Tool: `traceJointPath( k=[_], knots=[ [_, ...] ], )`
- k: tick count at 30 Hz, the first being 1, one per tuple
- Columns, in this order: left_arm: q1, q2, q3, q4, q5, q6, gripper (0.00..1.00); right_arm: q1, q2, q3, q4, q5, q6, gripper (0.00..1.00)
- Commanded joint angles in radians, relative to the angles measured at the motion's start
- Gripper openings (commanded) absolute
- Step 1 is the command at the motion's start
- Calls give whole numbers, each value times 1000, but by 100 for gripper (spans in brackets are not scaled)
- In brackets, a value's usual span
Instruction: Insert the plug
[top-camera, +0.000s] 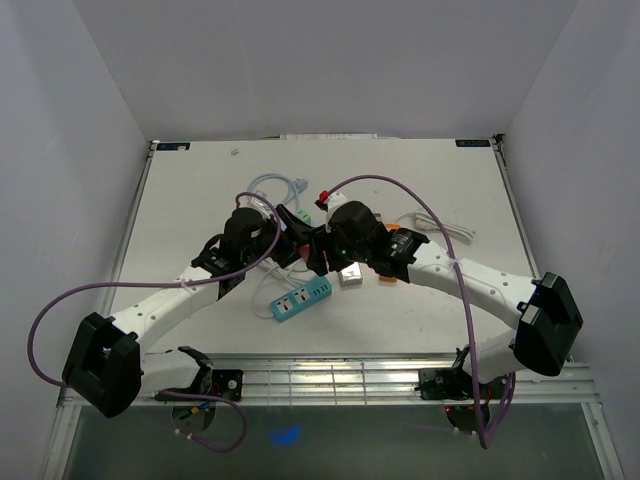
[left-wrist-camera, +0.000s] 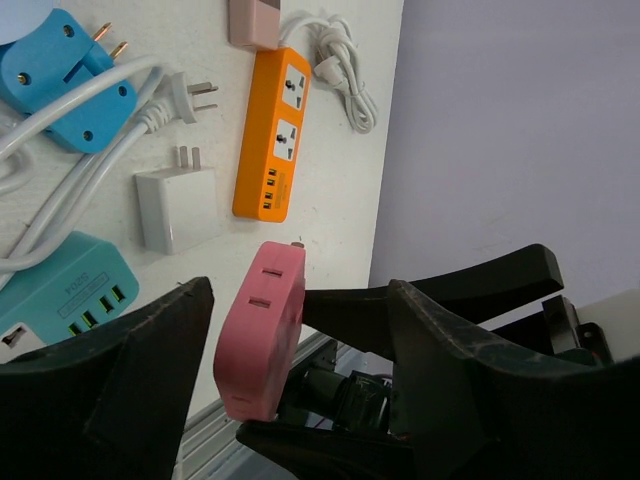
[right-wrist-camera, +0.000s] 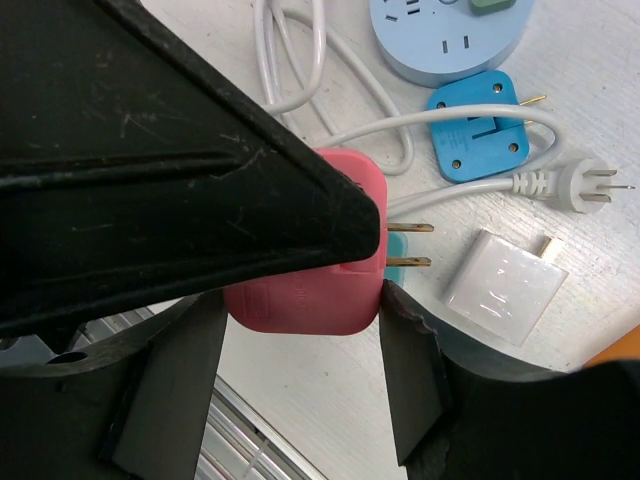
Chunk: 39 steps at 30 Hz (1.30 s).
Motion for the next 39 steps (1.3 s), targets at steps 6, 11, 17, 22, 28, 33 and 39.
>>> traceJointPath(
  k=[6,11,17,22,28,33,39],
  knots=[
    [-14,-13,-9,39,-21,-2,70,6,27,76,-22,-19,27,50],
    [-15,-7,-22,47,-17,-8,64,4,21,79,-17,-15,28,50],
    [-17,0,-33,67,-4,-8,62,4,22,83,-16,-22,28,50],
    [-17,25,-33,75,23,0,47,6,21,90,-16,-26,28,50],
    [-18,19,-39,81,19,1,38,6,18,86,-10,-29,28,50],
    [-18,30,-42,91,36,4,22,4,12,79,-2,-29,24,50],
    [-18,36,-45,101,49,15,0,4,-13,56,26,-36,16,60]
  ],
)
